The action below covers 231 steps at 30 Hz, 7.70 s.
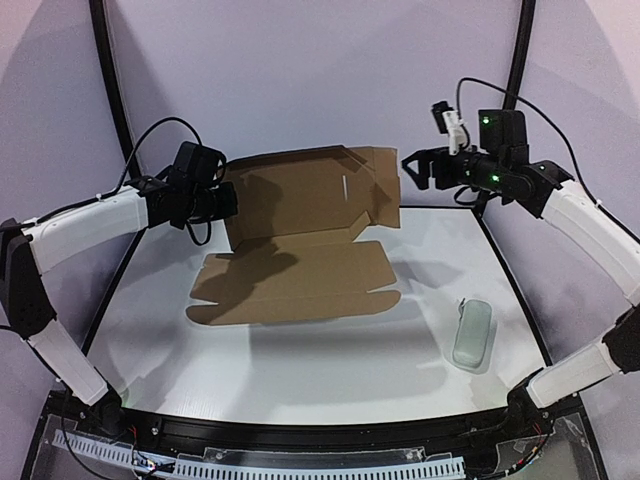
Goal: Fold the paper box
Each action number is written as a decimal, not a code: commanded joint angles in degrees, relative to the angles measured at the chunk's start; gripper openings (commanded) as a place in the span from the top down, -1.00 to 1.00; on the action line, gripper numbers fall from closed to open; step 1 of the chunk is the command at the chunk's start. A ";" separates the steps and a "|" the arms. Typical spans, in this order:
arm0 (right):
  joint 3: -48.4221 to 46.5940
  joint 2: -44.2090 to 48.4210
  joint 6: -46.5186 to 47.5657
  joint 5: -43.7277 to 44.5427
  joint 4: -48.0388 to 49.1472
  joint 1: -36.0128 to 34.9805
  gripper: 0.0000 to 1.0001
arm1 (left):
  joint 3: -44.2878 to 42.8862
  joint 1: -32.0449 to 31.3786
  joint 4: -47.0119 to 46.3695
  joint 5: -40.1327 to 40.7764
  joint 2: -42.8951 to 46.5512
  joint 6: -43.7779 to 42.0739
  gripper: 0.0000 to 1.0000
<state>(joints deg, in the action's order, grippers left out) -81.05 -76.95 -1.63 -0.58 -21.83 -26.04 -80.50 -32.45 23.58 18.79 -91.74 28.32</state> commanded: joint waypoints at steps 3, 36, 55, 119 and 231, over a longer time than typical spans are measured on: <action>0.44 -5.00 -13.44 1.75 -1.34 9.76 -0.97 | 0.97 0.19 -3.54 -3.08 1.85 -1.16 0.98; -6.20 -21.88 -4.87 -59.17 6.81 3.33 -0.92 | -2.39 0.28 -0.25 -0.70 -0.63 0.93 0.98; -7.56 -23.61 -6.79 -52.34 11.74 -1.91 -0.88 | -3.37 0.37 -1.56 -2.23 -2.26 0.72 0.99; -10.24 -30.77 -9.44 16.04 16.86 -11.76 0.39 | 3.07 0.37 -9.35 -15.59 2.43 -5.18 0.98; -1.71 -23.85 -0.07 -29.65 16.42 -1.09 -0.25 | 4.04 3.00 -14.46 -21.93 -0.33 -8.81 0.98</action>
<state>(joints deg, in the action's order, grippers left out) -80.08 -97.61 -2.53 -36.59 -5.97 -26.25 -76.44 -28.76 12.40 3.68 -94.11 19.03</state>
